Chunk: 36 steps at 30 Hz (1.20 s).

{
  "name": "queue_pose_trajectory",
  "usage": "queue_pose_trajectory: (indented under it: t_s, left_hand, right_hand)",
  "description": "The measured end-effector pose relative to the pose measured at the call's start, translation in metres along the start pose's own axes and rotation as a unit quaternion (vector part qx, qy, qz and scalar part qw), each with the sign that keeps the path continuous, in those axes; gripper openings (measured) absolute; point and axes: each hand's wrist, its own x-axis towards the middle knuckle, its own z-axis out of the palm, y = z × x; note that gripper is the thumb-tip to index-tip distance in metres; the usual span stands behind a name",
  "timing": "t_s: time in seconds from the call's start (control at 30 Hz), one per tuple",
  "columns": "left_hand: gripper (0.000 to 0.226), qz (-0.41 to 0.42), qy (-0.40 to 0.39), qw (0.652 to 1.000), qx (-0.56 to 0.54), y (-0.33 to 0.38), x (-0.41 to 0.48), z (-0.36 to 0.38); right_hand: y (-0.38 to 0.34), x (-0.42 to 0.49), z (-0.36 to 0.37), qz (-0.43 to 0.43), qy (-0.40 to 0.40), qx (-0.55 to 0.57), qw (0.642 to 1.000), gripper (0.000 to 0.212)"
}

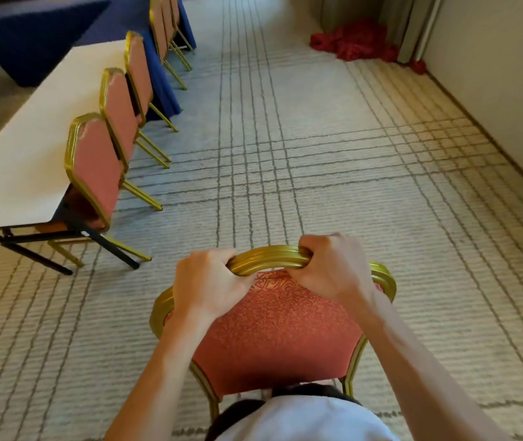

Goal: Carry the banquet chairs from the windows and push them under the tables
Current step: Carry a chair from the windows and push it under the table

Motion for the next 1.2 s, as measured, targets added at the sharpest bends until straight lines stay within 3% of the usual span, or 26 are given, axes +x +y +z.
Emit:
queue_pose_trajectory:
  t_s: [0.27,0.47,0.67,0.97,1.2]
  left_hand:
    - [0.061,0.021,-0.014,0.999,0.029,-0.013,0.147,0.022]
    - [0.047,0.017,0.005,1.000,0.014,-0.055,0.266,0.056]
    - [0.050,-0.020,0.015,0.999,-0.031,-0.114,0.409,0.094]
    - [0.044,0.046,0.036,0.998,-0.027,-0.147,0.614,0.116]
    - [0.043,0.070,0.041,0.997,-0.003,-0.175,0.787,0.179]
  right_hand:
    - [0.044,0.134,0.017,0.026,0.006,0.001,1.000,0.043]
    - [0.072,0.254,0.054,0.025,0.001,-0.007,1.000,0.042]
    - [0.095,0.411,0.100,0.020,-0.026,-0.049,0.998,0.044]
    - [0.135,0.601,0.113,0.033,0.003,-0.070,0.997,0.045]
    - [0.212,0.762,0.164,0.014,0.023,-0.045,0.999,0.051]
